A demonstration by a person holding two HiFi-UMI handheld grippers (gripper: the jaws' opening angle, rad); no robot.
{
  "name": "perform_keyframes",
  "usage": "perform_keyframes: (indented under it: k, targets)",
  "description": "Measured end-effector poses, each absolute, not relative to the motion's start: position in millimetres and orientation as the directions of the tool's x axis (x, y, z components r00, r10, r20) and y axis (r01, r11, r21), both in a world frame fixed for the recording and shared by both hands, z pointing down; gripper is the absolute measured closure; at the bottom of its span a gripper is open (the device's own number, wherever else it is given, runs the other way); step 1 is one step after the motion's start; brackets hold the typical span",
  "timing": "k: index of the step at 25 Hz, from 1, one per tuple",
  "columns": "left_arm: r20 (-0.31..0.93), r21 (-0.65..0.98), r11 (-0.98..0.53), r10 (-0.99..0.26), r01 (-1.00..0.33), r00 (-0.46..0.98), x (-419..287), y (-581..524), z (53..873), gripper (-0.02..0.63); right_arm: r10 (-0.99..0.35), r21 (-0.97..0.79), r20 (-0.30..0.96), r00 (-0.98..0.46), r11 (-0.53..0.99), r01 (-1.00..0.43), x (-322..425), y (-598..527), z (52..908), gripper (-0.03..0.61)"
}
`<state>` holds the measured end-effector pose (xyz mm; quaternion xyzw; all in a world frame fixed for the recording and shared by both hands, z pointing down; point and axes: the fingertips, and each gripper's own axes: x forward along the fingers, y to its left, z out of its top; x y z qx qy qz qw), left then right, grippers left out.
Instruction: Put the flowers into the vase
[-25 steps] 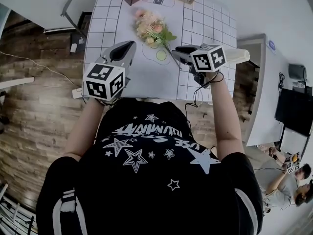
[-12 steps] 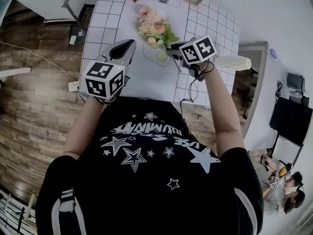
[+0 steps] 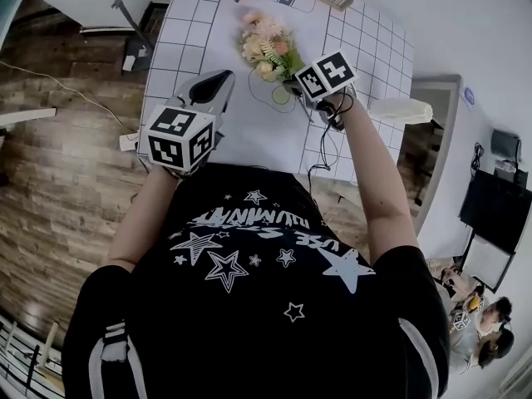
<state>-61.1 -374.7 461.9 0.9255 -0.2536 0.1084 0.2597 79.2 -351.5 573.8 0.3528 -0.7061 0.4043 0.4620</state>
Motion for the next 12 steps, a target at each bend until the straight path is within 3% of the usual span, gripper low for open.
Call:
perform_keyframes:
  k: [7, 12]
  targets:
    - [0.332, 0.422, -0.744, -0.406, -0.519, 0.852, -67, -377, 460, 0.604, -0.117, -0.160, 0.965, -0.234, 0.444, -0.882, 79, -355, 587, 0.488]
    - [0.338, 0.409, -0.750, -0.404, -0.519, 0.850, -71, -379, 458, 0.604, -0.071, -0.209, 0.962, -0.263, 0.428, -0.879, 78, -356, 589, 0.512]
